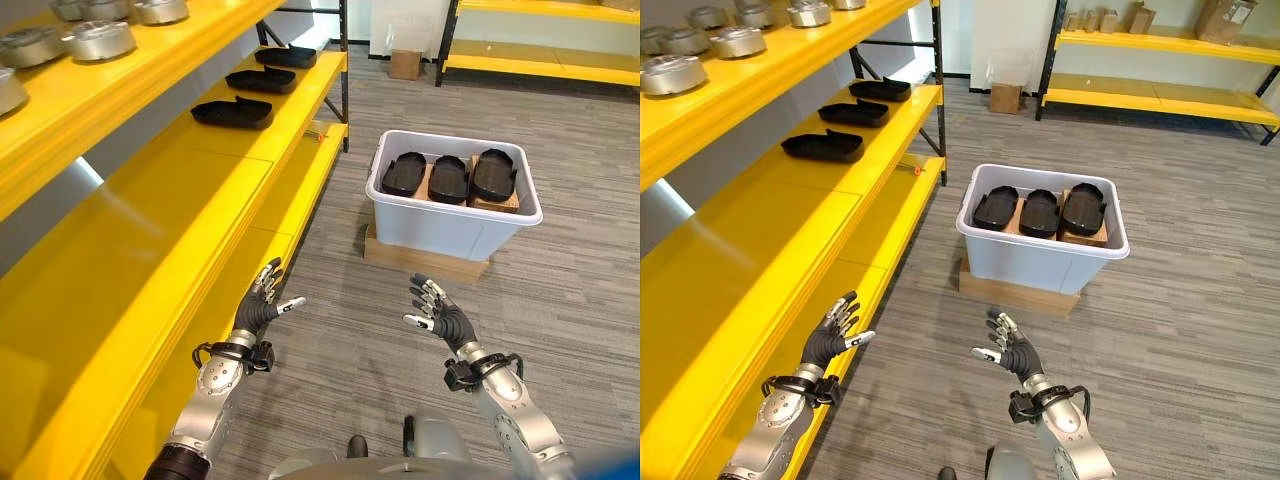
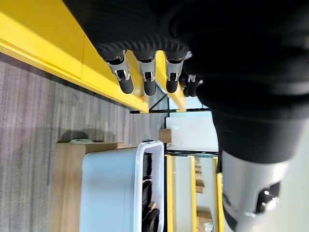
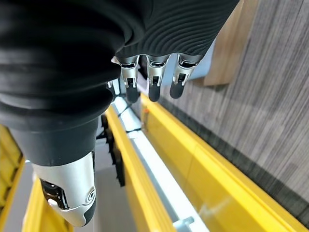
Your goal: Move parts from the plastic box to the shelf.
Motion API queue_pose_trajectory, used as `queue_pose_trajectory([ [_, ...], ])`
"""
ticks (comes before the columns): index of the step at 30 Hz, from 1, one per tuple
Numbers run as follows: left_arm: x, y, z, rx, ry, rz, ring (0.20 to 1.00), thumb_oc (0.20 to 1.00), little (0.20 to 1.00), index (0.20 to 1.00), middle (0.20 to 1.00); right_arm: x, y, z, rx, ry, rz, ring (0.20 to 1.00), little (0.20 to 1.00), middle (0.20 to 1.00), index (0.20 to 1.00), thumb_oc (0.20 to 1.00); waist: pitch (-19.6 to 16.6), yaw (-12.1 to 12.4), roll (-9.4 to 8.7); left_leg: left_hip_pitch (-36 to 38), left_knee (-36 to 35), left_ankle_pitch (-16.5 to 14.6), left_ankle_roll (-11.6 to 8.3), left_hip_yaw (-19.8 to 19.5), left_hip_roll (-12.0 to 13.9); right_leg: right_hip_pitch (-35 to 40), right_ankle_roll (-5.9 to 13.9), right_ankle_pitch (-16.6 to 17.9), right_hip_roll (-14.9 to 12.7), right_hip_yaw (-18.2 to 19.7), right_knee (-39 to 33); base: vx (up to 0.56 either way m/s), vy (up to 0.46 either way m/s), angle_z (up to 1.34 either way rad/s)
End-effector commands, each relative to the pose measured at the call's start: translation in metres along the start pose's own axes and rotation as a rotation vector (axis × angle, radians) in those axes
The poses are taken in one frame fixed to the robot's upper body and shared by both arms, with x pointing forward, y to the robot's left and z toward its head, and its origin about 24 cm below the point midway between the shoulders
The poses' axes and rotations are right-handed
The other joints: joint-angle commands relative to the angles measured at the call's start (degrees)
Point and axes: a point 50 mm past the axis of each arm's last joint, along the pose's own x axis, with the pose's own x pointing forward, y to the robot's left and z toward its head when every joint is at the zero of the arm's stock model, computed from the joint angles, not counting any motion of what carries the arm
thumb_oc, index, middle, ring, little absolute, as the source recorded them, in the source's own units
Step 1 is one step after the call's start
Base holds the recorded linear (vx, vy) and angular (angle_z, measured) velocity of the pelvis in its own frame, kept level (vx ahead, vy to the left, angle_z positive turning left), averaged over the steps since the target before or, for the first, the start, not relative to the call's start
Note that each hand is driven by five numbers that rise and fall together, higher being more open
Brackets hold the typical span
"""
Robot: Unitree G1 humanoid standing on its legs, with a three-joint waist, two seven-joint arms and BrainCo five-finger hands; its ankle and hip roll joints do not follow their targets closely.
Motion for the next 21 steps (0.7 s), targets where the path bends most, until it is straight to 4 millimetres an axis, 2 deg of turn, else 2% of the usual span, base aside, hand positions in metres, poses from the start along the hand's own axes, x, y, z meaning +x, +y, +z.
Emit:
queue_pose_trajectory([
  [1,-0.001,0.003,0.017,0.03,-0.1,-0.01,1.0,1.0,1.0,1.0,1.0,0.009,0.004,0.022,-0.029,-0.117,0.025,1.0,1.0,1.0,1.0,1.0,-1.64,0.06,-1.36,-1.21,1.09,-2.4,-5.27,3.24,6.16,9.03,3.52,12.22,-0.28,0.28,-21.51,0.56,-0.167,0.07],
  [2,0.0,0.005,0.017,0.043,-0.099,-0.004,1.0,1.0,1.0,1.0,1.0,0.014,0.006,0.028,-0.056,-0.135,0.024,1.0,1.0,1.0,1.0,1.0,-0.97,-0.16,-1.88,1.83,1.86,-5.65,-6.42,3.39,6.05,7.47,6.12,17.8,-2.75,-1.08,-34.28,0.54,-0.161,-0.22],
  [4,0.0,0.005,0.015,0.062,-0.095,-0.004,1.0,1.0,1.0,1.0,1.0,0.015,0.008,0.03,-0.07,-0.139,0.039,1.0,1.0,1.0,1.0,1.0,-1.19,-0.26,-2.01,4.35,1.85,-7.66,-6.83,3.97,6.3,6.98,7.08,18.59,-3.13,-2.03,-35.89,0.63,-0.197,-0.1],
  [5,-0.002,0.0,0.012,0.047,-0.09,-0.025,1.0,1.0,1.0,1.0,1.0,0.012,0.006,0.027,-0.063,-0.129,0.043,1.0,1.0,1.0,1.0,1.0,-3.79,-0.35,-2.73,7.45,1.84,-9.83,-7.61,3.96,6.47,9.64,7.17,21.69,-3.93,-3.43,-35.9,0.82,-0.293,0.28],
  [6,-0.001,-0.003,0.012,0.037,-0.092,-0.027,1.0,1.0,1.0,1.0,1.0,0.013,0.004,0.029,-0.063,-0.134,0.039,1.0,1.0,1.0,1.0,1.0,-4.72,-0.65,-2.04,7.96,3.79,-9.77,-8.83,3.47,8.05,11.14,6.33,22.24,-3.47,-4.25,-35.24,0.69,-0.241,0.43],
  [7,-0.001,-0.003,0.012,0.037,-0.092,-0.027,1.0,1.0,1.0,1.0,1.0,0.013,0.004,0.029,-0.063,-0.134,0.039,1.0,1.0,1.0,1.0,1.0,-4.7,-0.74,-1.92,7.96,3.88,-9.88,-8.88,3.39,8.19,11.23,6.3,22.2,-3.37,-4.38,-35.25,0.47,-0.232,0.61],
  [8,0.0,-0.005,0.014,0.021,-0.099,-0.032,1.0,1.0,1.0,1.0,1.0,0.014,0.004,0.031,-0.066,-0.142,0.042,1.0,1.0,1.0,1.0,1.0,-5.03,-0.98,-1.25,8.75,5.23,-9.49,-9.97,2.95,9.98,11.64,5.43,21.1,-2.35,-4.68,-33.4,0.33,-0.186,0.42],
  [10,0.0,-0.006,0.015,0.011,-0.106,-0.033,1.0,1.0,1.0,1.0,1.0,0.014,0.003,0.033,-0.07,-0.145,0.045,1.0,1.0,1.0,1.0,1.0,-5.22,-1.21,-0.44,8.94,7.42,-6.71,-11.57,2.43,11.72,11.8,4.23,19.16,-0.93,-5.1,-31.17,0.42,-0.256,0.09],
  [11,0.002,-0.006,0.017,-0.001,-0.112,-0.027,1.0,1.0,1.0,1.0,1.0,0.014,0.002,0.033,-0.07,-0.141,0.048,1.0,1.0,1.0,1.0,1.0,-5.34,-1.32,-0.05,7.7,11.02,-2.28,-13.52,2.25,13.39,12.55,2.98,17.28,0.32,-5.35,-30.26,0.41,-0.264,-0.04],
  [12,0.002,-0.006,0.017,-0.013,-0.111,-0.028,1.0,1.0,1.0,1.0,1.0,0.012,0.001,0.033,-0.069,-0.14,0.048,1.0,1.0,1.0,1.0,1.0,-5.34,-1.45,-0.05,6.82,13.66,0.22,-14.23,1.59,14.0,13.11,2.13,16.22,1.19,-4.98,-29.98,0.37,-0.246,0.09],
  [13,0.003,-0.007,0.017,-0.017,-0.11,-0.029,1.0,1.0,1.0,1.0,1.0,0.011,0.0,0.032,-0.069,-0.137,0.048,1.0,1.0,1.0,1.0,1.0,-5.27,-1.57,-0.15,5.86,15.66,1.8,-14.6,1.16,14.33,13.8,1.39,15.29,1.9,-4.73,-30.06,0.18,-0.124,0.1],
  [14,0.003,-0.007,0.017,-0.017,-0.11,-0.029,1.0,1.0,1.0,1.0,1.0,0.011,0.0,0.032,-0.069,-0.137,0.048,1.0,1.0,1.0,1.0,1.0,-5.28,-1.63,-0.12,5.77,15.8,1.73,-14.63,1.08,14.38,13.81,1.36,15.26,1.93,-4.8,-30.05,0.26,-0.185,-0.12],
  [15,0.002,-0.008,0.017,-0.024,-0.107,-0.029,1.0,1.0,1.0,1.0,1.0,0.009,-0.003,0.031,-0.074,-0.126,0.044,1.0,1.0,1.0,1.0,1.0,-4.91,-1.42,-0.43,2.85,24.74,6.76,-15.79,0.55,14.83,15.81,-0.41,13.34,3.61,-3.82,-30.4,0.25,-0.19,-0.28],
  [17,0.001,-0.007,0.016,-0.026,-0.101,-0.026,1.0,1.0,1.0,1.0,1.0,0.007,-0.006,0.032,-0.087,-0.124,0.043,1.0,1.0,1.0,1.0,1.0,-4.07,-0.73,-1.5,-1.33,35.33,11.1,-16.11,0.01,13.84,18.46,-1.97,12.15,4.16,-2.67,-31.35,0.28,-0.225,-0.36],
  [18,0.0,-0.007,0.015,-0.029,-0.098,-0.028,1.0,1.0,1.0,1.0,1.0,0.005,-0.007,0.034,-0.091,-0.13,0.041,1.0,1.0,1.0,1.0,1.0,-3.5,-0.32,-2.0,-3.33,40.35,12.01,-15.77,-0.26,13.13,19.76,-2.7,11.85,4.45,-2.09,-32.0,0.2,-0.163,-0.63],
  [19,-0.001,-0.008,0.014,-0.032,-0.094,-0.029,1.0,1.0,1.0,1.0,1.0,0.004,-0.009,0.034,-0.097,-0.131,0.037,1.0,1.0,1.0,1.0,1.0,-2.81,0.06,-2.46,-5.25,43.14,11.45,-15.0,-0.08,12.6,20.9,-2.97,11.65,4.4,-1.62,-32.61,0.12,-0.088,-0.81],
  [20,-0.001,-0.008,0.014,-0.032,-0.094,-0.03,1.0,1.0,1.0,1.0,1.0,0.004,-0.009,0.034,-0.098,-0.131,0.036,1.0,1.0,1.0,1.0,1.0,-2.72,0.08,-2.28,-5.37,43.54,11.21,-14.98,-0.1,12.77,20.98,-2.97,11.71,4.58,-1.65,-32.67,0.13,-0.083,-0.59],
  [21,-0.002,-0.008,0.012,-0.037,-0.083,-0.028,1.0,1.0,1.0,1.0,1.0,0.004,-0.01,0.035,-0.098,-0.135,0.024,1.0,1.0,1.0,1.0,1.0,-1.74,0.77,-3.28,-9.25,43.89,8.5,-12.99,0.39,11.95,22.47,-3.18,11.31,4.12,-0.36,-33.12,0.14,-0.055,-0.4],
])
